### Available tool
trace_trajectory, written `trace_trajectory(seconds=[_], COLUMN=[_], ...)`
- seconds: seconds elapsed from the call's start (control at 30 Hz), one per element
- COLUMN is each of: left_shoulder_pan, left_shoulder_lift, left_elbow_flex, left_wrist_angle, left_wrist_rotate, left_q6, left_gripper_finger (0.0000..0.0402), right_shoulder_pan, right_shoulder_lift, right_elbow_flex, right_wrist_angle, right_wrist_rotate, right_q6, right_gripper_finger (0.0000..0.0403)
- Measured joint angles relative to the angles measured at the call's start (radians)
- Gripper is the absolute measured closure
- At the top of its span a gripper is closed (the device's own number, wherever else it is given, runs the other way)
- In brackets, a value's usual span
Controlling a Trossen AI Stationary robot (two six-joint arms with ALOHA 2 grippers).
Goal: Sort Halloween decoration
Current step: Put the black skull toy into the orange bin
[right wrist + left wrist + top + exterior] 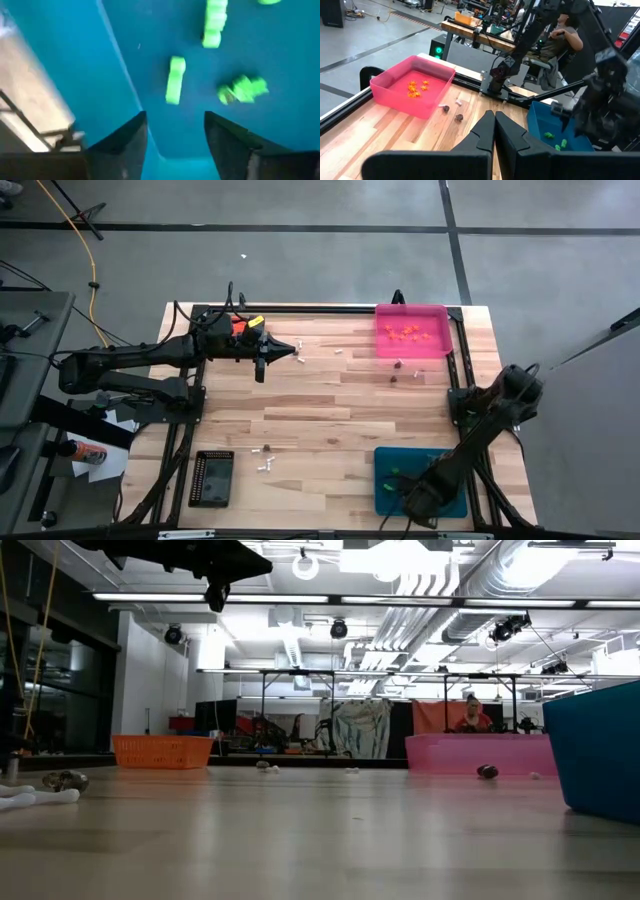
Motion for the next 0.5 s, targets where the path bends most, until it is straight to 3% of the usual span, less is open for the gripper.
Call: trace_trajectory(seconds=[0.17, 0.3, 0.4, 0.5], left_shoulder_pan=[0.0, 0.0, 0.0, 0.0], left_shoulder_lift=[0.0, 0.0, 0.0, 0.0], left_elbow_flex=[0.0, 0.0, 0.0, 0.0], left_wrist_angle=[0.0, 0.0, -0.001, -0.001], left_wrist_rotate=[0.0, 0.0, 0.0, 0.0], left_q6=[0.0, 0.0, -0.001, -0.018], left_gripper_finger=[0.0402, 0.0402, 0.0402, 0.0402], right_shoulder_pan=[-0.003, -0.048, -0.137, -0.265], right_shoulder_lift=[-0.17, -0.315, -0.434, -0.565], right_elbow_flex=[0.006, -0.012, -0.105, -0.25], right_wrist_angle=[-0.138, -0.238, -0.225, -0.095], right_wrist_rotate=[0.105, 0.257, 0.352, 0.436], right_q6=[0.009, 0.058, 0.085, 0.083], right_gripper_finger=[0.019, 0.019, 0.0192, 0.0192])
